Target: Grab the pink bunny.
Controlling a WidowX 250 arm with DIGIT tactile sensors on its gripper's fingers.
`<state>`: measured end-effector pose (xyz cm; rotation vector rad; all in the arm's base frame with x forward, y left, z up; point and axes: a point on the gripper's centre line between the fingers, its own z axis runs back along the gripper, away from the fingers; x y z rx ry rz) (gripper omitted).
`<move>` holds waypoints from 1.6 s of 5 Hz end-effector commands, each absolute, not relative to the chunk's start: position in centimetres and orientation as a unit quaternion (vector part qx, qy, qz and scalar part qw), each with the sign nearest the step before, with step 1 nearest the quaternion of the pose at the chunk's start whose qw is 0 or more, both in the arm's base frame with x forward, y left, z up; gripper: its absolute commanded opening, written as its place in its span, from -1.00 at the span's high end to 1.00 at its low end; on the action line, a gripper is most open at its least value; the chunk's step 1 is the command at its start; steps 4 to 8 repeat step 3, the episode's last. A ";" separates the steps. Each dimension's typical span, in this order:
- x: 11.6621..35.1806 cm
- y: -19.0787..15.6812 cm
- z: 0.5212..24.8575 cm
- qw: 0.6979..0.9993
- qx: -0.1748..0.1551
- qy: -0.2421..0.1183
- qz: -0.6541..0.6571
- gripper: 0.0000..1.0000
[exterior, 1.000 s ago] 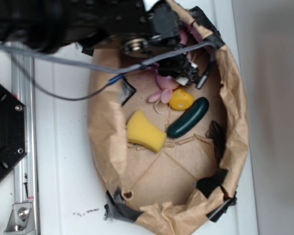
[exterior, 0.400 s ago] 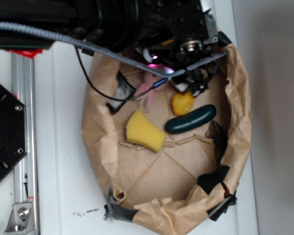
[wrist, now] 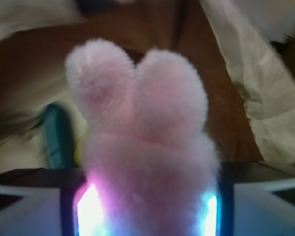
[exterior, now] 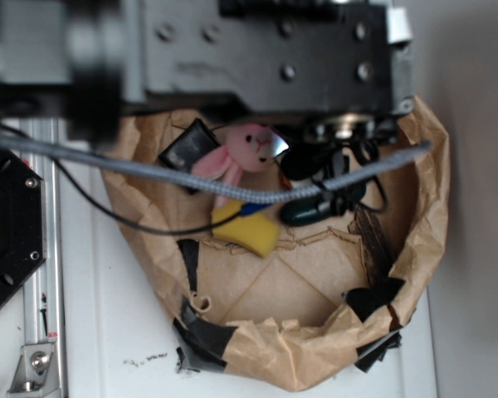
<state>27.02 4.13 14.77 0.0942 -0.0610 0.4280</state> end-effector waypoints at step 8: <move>28.1 1.2 19.5 0.999 -0.009 -0.050 0.015 1.00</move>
